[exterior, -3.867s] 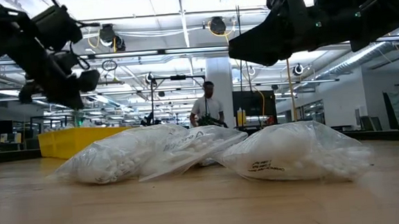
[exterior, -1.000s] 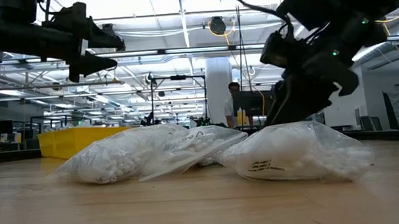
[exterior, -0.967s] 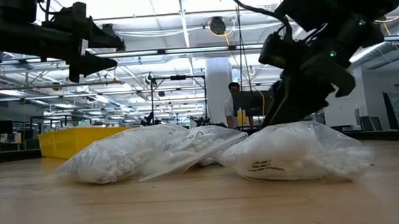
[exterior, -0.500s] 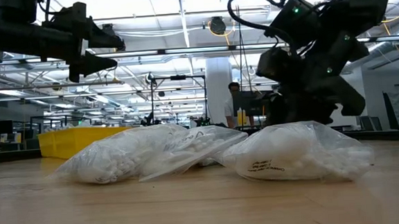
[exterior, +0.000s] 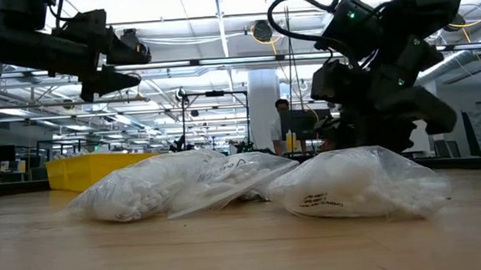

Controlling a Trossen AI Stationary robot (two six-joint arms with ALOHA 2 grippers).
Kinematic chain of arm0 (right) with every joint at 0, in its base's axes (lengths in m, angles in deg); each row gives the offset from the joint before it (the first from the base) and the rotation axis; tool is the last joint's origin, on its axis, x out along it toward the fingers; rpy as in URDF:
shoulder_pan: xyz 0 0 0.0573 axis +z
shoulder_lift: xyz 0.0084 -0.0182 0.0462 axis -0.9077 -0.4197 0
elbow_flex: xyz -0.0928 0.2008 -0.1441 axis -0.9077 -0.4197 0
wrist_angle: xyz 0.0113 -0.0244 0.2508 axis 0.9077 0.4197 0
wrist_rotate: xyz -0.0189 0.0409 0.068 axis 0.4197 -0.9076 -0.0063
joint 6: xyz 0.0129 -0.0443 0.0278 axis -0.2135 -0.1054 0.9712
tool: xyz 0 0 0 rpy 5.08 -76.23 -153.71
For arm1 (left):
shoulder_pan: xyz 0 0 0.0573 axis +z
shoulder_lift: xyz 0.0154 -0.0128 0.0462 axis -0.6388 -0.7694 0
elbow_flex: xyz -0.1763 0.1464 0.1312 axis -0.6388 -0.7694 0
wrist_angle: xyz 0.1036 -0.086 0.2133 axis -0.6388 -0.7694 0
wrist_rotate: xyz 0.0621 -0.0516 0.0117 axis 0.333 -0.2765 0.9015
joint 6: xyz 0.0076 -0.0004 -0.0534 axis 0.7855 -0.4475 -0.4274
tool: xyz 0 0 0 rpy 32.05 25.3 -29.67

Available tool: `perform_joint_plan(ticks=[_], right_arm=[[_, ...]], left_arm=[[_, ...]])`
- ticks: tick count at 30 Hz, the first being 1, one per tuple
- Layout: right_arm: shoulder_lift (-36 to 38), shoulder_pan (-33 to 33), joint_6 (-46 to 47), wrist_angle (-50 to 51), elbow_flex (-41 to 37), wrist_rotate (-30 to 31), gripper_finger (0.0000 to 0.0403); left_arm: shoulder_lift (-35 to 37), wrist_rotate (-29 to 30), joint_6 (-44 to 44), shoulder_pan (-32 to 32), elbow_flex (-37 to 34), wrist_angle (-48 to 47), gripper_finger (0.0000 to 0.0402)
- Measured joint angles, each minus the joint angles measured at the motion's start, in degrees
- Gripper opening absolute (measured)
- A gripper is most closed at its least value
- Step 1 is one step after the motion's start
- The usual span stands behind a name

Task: Pick & Place Travel size toiletries
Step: Put the silver nail cutter into the top yellow bin

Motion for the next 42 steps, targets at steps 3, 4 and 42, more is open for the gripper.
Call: perform_joint_plan(ticks=[3,4,42], right_arm=[[0.4,0.7,0.4,0.6,0.0,0.0,0.0129],[0.4,0.8,0.4,0.6,0.0,0.1,0.0123],[11.9,-0.8,-6.8,-57.6,-7.6,10.1,0.0026]], left_arm=[[0.0,0.3,0.1,0.0,0.0,-0.4,0.0296],[0.0,0.4,0.3,0.0,0.0,-0.4,0.0296],[-38.0,-12.3,15.8,-7.4,11.0,34.7,0.0296]])
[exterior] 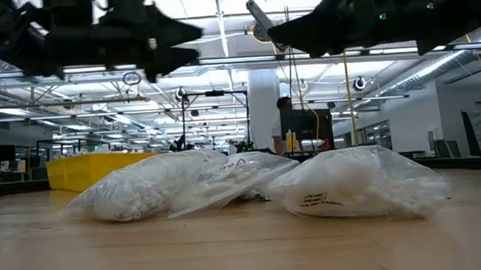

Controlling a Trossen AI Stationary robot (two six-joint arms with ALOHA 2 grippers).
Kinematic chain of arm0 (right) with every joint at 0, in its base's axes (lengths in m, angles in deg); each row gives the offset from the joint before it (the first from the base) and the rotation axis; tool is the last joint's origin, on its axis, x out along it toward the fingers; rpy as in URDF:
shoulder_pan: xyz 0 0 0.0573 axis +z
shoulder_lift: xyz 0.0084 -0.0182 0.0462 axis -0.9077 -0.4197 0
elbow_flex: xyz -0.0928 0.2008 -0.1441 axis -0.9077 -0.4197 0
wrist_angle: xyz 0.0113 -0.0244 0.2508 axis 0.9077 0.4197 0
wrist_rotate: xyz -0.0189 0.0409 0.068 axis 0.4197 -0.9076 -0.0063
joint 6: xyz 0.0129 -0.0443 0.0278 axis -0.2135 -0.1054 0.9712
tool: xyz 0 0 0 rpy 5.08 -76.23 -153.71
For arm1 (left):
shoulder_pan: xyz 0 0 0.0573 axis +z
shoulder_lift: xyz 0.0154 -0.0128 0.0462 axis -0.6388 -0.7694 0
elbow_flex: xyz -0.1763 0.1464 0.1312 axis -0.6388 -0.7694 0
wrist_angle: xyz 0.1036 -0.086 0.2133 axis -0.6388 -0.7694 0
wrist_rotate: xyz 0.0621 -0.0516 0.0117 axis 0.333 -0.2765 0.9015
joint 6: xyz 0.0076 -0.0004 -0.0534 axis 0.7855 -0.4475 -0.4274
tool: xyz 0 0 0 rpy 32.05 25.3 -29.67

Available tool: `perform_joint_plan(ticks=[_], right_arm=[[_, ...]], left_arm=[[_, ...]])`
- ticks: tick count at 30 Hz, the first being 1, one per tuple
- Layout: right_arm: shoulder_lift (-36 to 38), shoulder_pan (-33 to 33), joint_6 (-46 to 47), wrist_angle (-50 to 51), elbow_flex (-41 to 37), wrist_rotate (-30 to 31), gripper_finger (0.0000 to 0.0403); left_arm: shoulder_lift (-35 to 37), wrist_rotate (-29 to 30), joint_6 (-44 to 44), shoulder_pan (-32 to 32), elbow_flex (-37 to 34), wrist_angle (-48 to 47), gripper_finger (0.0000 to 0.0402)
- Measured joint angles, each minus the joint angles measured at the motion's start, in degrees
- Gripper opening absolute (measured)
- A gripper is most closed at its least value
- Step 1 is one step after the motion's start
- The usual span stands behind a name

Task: Pick & Place Travel size toiletries
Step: Put the silver nail cutter into the top yellow bin

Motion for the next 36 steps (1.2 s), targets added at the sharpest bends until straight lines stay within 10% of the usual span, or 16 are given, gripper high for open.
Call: perform_joint_plan(ticks=[11,24,30,36], right_arm=[[-1.3,0.7,-1.3,-2.7,0.0,-0.5,0.0026],[4.2,1.1,0.3,3.4,0.1,-2.7,0.0026],[8.9,1.5,1.1,7.2,0.1,9.6,0.0026],[5.3,1.4,-0.2,4.5,0.1,9.2,0.0026]], left_arm=[[-15.4,-3.3,5.2,-4.3,20.0,-5.8,0.0296],[-15.4,-2.8,7.1,-4.3,21.2,-11.9,0.0296],[-15.4,-2.6,7.1,-4.3,21.2,-12.2,0.0296],[-15.4,-4.0,7.1,-4.3,23.0,-9.0,0.0296]])
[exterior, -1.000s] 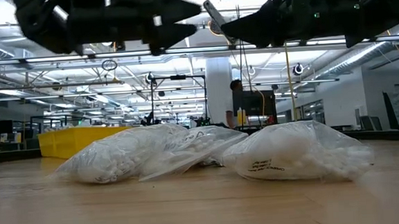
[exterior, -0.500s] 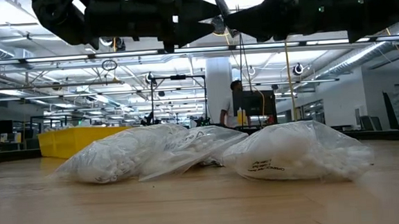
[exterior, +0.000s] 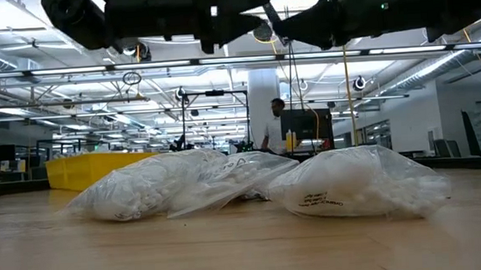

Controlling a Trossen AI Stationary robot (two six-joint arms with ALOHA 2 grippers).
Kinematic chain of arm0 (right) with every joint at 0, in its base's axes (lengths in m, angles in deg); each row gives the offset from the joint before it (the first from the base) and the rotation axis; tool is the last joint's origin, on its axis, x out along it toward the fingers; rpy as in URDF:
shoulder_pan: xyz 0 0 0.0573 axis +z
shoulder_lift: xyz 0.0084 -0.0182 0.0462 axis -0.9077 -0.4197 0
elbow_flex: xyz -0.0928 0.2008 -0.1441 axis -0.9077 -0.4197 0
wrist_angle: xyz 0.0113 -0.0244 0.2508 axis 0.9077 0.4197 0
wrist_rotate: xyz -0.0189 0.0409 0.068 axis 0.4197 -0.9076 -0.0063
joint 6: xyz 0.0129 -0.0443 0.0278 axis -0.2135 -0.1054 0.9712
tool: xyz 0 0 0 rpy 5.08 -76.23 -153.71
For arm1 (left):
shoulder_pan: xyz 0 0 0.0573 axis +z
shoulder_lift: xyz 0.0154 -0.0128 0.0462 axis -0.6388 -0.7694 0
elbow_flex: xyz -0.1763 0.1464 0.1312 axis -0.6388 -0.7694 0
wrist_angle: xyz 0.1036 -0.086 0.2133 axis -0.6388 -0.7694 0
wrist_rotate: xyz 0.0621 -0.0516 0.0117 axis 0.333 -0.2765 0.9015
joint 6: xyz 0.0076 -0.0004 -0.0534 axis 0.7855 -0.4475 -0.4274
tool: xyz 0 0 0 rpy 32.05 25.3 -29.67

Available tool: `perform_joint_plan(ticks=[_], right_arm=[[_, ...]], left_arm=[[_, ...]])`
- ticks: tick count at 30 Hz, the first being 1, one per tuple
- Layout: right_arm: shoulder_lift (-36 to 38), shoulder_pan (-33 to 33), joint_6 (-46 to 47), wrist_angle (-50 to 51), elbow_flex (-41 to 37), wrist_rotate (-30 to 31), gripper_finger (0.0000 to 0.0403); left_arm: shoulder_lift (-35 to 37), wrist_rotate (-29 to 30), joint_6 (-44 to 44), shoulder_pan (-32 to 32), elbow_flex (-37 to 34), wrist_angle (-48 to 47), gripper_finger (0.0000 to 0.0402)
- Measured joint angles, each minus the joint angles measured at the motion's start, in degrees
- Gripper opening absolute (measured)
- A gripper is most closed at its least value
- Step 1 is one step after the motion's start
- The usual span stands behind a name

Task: Pick & Place Travel size toiletries
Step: Put the silver nail cutter into the top yellow bin

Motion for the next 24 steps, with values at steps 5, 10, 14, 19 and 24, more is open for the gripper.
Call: perform_joint_plan(ticks=[5,10,14,19,24], right_arm=[[-1.0,0.0,-0.5,-2.2,0.0,-0.1,0.0026],[-1.0,0.0,-0.4,-2.2,0.0,-0.1,0.0026],[-1.0,0.0,-0.3,-2.2,0.0,-0.1,0.0026],[-1.0,0.0,-0.3,-2.2,0.0,-0.2,0.0026],[-1.0,0.0,-0.3,-2.2,0.0,-0.1,0.0026]], left_arm=[[0.0,-0.1,0.0,0.2,3.6,-6.0,0.0296],[0.0,-0.1,0.7,0.2,3.9,-6.7,0.0296],[0.0,-0.1,1.7,0.3,4.0,-6.9,0.0269],[0.0,-0.7,1.7,0.9,4.0,-6.4,0.0175],[0.0,-1.2,1.6,1.6,4.0,-6.4,0.0057]])
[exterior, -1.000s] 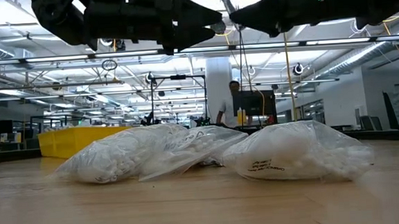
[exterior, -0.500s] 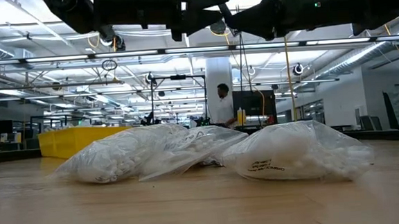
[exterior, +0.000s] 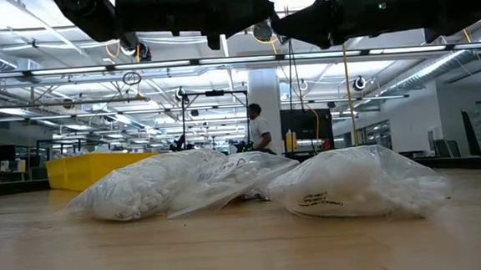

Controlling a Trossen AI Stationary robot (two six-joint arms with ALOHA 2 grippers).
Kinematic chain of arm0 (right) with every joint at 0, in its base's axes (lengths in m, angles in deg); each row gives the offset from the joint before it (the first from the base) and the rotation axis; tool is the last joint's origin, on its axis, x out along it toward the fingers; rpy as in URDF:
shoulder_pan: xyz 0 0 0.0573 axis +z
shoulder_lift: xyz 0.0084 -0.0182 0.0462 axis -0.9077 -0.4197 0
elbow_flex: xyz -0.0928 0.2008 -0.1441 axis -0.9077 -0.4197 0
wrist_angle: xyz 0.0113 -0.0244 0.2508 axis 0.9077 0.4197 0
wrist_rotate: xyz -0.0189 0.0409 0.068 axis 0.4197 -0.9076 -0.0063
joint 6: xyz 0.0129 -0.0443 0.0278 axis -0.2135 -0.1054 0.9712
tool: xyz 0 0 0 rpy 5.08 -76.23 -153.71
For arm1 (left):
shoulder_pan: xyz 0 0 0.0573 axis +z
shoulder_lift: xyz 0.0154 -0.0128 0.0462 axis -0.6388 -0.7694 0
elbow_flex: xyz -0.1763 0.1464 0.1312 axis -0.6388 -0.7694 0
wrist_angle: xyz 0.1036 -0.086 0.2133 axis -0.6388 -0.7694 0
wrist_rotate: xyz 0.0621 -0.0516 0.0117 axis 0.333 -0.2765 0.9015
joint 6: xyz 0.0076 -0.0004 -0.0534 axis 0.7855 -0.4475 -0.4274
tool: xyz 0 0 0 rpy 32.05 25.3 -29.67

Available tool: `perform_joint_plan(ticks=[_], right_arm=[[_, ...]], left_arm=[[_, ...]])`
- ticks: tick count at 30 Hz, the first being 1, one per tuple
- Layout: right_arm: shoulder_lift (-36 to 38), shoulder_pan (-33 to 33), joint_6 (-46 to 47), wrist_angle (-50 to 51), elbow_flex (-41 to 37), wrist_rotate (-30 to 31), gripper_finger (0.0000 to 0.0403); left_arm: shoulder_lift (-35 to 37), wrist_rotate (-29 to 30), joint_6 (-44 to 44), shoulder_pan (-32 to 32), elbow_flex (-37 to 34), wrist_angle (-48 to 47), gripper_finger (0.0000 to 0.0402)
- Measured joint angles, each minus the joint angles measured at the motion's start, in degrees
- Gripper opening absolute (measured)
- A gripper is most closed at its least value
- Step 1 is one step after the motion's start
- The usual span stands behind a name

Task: Pick & Place Travel size toiletries
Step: Put the silver nail cutter into the top yellow bin

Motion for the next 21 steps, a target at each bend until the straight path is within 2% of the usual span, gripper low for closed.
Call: perform_joint_plan(ticks=[2,6,11,16,21], right_arm=[[0.0,0.0,0.0,0.1,0.0,0.2,0.0026],[0.0,0.0,0.9,0.8,0.0,0.3,0.0036],[0.0,-0.1,2.5,3.3,0.0,1.9,0.0120],[0.0,0.1,5.6,5.8,-0.1,6.7,0.0220],[0.6,0.2,6.4,7.6,-0.1,6.9,0.0287]], left_arm=[[0.0,-0.3,-0.2,0.3,0.0,-0.1,0.0018],[0.0,-0.6,-1.0,0.7,0.0,-0.2,0.0016],[0.6,1.6,-0.3,0.7,0.0,-1.2,0.0008],[5.3,11.6,2.6,1.2,0.1,-7.3,0.0005],[12.4,23.5,-0.5,3.8,0.1,-22.3,0.0006]])
